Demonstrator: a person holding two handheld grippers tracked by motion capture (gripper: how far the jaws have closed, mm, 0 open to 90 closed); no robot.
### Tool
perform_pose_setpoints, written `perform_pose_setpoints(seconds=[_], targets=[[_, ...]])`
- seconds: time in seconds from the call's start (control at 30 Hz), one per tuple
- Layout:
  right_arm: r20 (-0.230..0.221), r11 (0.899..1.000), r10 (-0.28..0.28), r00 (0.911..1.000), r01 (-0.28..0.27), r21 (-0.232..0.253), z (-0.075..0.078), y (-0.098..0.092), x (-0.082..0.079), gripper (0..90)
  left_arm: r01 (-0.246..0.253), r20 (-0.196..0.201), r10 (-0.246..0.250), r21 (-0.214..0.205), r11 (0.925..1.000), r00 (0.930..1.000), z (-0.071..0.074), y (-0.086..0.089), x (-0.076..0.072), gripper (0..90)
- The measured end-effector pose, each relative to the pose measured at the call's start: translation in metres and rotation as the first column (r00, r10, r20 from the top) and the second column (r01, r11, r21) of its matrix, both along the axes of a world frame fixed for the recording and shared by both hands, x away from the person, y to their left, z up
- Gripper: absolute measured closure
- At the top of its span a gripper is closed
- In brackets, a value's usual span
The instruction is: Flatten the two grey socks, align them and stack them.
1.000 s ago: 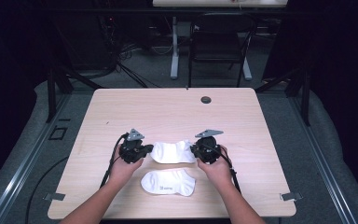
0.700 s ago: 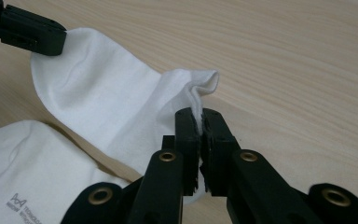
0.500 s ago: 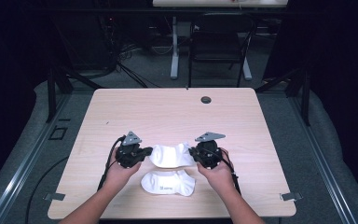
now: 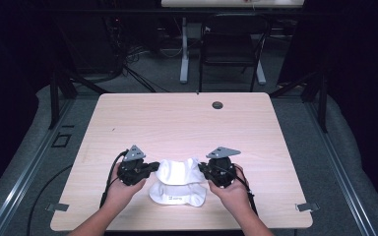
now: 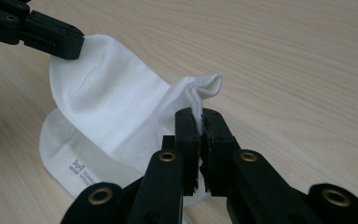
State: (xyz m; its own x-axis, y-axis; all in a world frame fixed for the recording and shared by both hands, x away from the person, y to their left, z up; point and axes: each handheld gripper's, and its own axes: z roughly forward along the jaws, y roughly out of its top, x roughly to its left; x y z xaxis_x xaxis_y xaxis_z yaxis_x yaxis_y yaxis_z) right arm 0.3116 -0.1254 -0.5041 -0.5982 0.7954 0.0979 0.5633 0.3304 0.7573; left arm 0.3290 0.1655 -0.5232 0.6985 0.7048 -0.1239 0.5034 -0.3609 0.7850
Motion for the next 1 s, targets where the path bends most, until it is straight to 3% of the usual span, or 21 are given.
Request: perform_pose_setpoints(seconds=[0.57, 0.9, 1.0], targets=[[-0.022, 0.999, 0.034, 0.9992, -0.034, 0.006, -0.012, 0.004, -0.032, 86.2, 0.015, -0.03, -0.015, -0.003, 0.9999, 0.9994, -0.009, 0.011, -0.028, 89.7], [-0.023, 0.999, 0.029, 0.9993, -0.03, -0.013, -0.02, 0.003, -0.041, 86.2, 0.022, -0.041, -0.022, -0.003, 0.9998, 0.9989, -0.016, 0.012, -0.034, 89.6], [-0.044, 1.0, 0.025, 0.9987, -0.026, -0.015, -0.026, 0.001, -0.04, 86.2, 0.018, -0.048, -0.018, 0.003, 0.9998, 0.9987, -0.02, 0.013, -0.033, 89.6]])
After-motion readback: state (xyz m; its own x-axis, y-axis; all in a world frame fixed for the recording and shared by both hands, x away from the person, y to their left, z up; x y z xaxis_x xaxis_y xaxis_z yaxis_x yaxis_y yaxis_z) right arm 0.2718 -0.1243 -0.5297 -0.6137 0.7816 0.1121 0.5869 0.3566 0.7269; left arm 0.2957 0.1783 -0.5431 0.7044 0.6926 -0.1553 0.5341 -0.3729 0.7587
